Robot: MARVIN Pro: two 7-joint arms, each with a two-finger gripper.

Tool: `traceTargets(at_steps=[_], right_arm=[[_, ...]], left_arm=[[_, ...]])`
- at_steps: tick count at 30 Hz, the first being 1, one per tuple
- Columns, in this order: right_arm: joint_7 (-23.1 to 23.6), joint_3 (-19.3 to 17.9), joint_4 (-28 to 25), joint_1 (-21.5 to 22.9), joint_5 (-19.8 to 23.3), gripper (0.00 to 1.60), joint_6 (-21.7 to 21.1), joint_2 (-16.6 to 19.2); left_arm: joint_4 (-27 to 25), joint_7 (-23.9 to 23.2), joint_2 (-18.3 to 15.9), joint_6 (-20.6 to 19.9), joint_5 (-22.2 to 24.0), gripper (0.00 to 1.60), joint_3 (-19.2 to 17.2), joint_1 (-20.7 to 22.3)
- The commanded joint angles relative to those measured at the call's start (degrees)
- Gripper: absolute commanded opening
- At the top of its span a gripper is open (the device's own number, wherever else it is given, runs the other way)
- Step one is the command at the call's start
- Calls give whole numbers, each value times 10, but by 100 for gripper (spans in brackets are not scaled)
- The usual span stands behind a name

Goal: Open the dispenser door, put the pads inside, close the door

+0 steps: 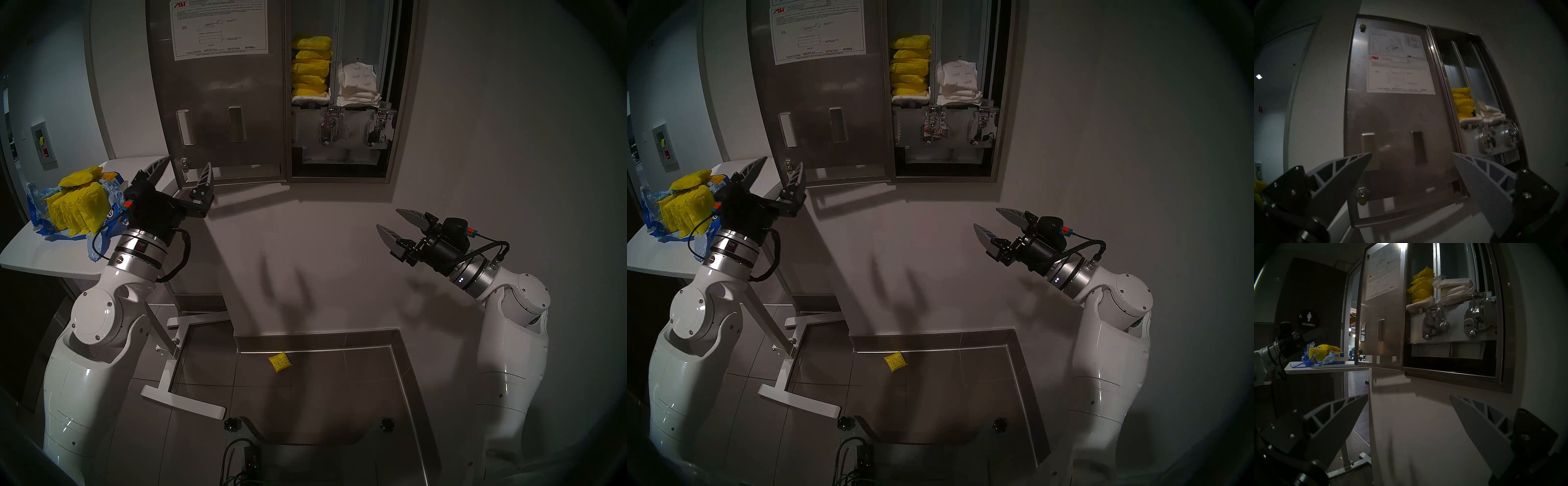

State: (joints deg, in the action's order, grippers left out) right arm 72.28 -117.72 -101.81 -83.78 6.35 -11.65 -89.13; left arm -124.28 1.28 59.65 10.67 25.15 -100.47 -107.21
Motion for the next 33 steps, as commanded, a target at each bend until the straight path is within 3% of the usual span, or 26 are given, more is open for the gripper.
traceTargets(at_steps=[1, 9, 15, 22, 33], right_arm=[[1, 2, -14, 14, 5, 160, -1, 2], [1, 2, -15, 14, 5, 160, -2, 2], [1, 2, -15, 14, 5, 160, -3, 2], [1, 2, -15, 14, 6, 160, -3, 2], [1, 2, -15, 14, 6, 160, -3, 2]], left_arm=[[-68, 51, 10, -69, -1, 160, -43, -36], [-110, 139, 12, -174, -14, 160, -73, -76], [-117, 167, 18, -242, -18, 160, -100, -87], [-125, 167, 22, -269, -13, 160, -137, -104], [-138, 155, 43, -273, 9, 160, -191, -131]])
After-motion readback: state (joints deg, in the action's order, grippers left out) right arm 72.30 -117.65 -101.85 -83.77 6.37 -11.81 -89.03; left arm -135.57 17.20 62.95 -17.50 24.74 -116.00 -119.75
